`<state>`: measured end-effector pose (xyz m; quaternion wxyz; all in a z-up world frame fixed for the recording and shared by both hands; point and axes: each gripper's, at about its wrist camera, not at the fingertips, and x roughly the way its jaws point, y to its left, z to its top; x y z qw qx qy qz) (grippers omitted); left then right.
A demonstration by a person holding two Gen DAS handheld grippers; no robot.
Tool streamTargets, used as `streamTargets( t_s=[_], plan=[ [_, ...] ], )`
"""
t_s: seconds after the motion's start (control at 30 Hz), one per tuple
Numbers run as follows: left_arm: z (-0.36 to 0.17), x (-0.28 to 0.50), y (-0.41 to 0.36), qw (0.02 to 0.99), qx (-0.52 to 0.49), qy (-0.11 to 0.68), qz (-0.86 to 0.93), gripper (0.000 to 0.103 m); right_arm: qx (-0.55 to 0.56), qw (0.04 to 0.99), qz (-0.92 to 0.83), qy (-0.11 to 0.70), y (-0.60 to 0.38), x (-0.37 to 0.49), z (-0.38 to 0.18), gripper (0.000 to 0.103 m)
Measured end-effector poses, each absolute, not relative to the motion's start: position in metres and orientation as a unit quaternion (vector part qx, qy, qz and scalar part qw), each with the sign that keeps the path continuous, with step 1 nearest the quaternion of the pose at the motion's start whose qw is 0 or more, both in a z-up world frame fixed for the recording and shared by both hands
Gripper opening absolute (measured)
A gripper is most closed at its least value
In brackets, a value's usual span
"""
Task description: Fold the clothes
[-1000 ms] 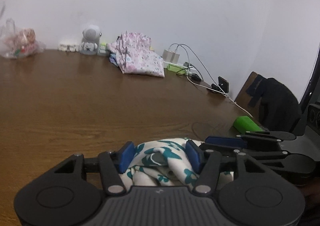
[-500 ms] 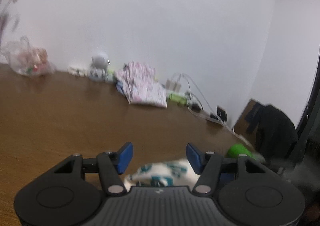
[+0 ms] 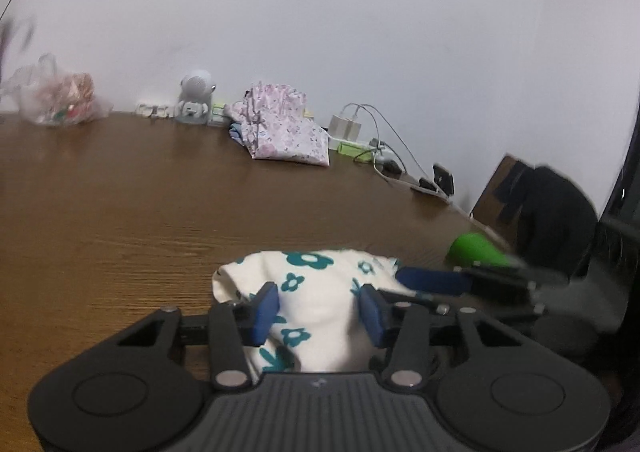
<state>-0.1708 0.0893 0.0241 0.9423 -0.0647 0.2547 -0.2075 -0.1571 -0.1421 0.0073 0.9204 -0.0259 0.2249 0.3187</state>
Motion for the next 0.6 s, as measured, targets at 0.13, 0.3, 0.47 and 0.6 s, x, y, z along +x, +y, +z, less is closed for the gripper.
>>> streamTargets(
  t_s=[0.13,0.3,0.47,0.6],
  plan=[
    [0.018,-0.17,0.084,0.944,-0.038,0.256,-0.205,0.044,-0.022,0.921,0.315,0.228,-0.143,-0.156,0.006,0.05],
    [0.004,-0.161,0.094,0.941,-0.063,0.249,-0.219,0.047,-0.022,0.922,0.31,0.231,-0.14,-0.154,0.004,0.05],
    [0.01,-0.16,0.098,0.942,-0.074,0.24,-0.223,0.049,-0.015,0.922,0.307,0.235,-0.143,-0.148,0.012,0.052],
    [0.026,-0.18,0.114,0.941,-0.096,0.24,-0.22,0.073,0.016,0.917,0.318,0.239,-0.165,-0.16,0.031,0.052]
  ],
)
